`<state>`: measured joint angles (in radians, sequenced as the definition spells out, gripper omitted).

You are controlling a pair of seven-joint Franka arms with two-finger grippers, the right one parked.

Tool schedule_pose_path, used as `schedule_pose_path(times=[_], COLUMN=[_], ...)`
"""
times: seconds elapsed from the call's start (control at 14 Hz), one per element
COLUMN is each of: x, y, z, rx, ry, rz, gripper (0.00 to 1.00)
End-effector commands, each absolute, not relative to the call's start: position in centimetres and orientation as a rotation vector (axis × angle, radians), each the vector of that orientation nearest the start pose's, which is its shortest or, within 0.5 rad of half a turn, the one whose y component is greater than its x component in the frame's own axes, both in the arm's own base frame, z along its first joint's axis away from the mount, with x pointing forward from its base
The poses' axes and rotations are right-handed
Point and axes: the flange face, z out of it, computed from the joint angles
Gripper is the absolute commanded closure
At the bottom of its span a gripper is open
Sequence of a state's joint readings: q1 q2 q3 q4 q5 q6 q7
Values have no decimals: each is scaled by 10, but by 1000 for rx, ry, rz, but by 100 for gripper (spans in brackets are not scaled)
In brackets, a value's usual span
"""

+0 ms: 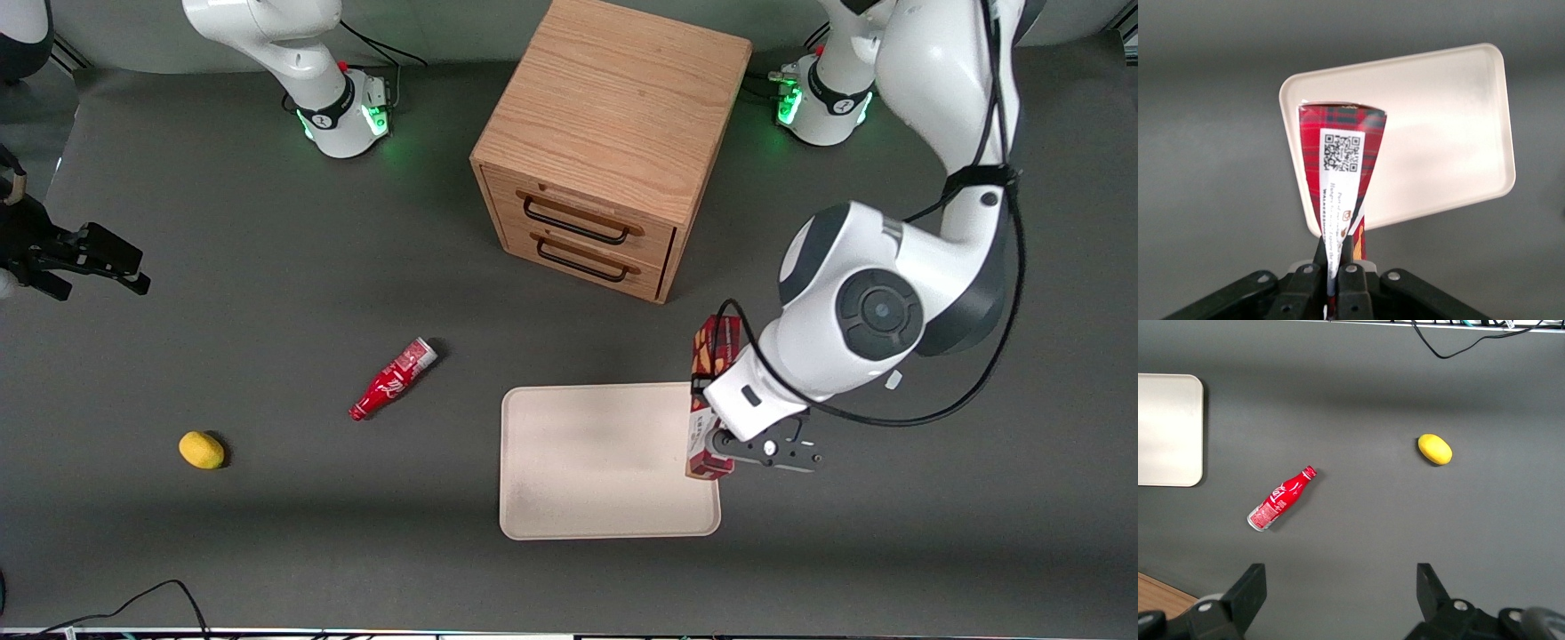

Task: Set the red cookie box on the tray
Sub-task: 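Carry the upright box over the white tray with the left gripper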

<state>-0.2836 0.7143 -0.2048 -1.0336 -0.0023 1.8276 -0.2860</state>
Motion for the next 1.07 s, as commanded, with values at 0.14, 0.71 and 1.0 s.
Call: schedule_pose_path(times=[0.14,0.71,1.0], x=[719,733,734], y=[-321,-322,-323], z=[376,288,276], rx=[-3281,-3246,-3253], ry=[182,140,140], rz=[-167,-203,-235], gripper=[100,100,66])
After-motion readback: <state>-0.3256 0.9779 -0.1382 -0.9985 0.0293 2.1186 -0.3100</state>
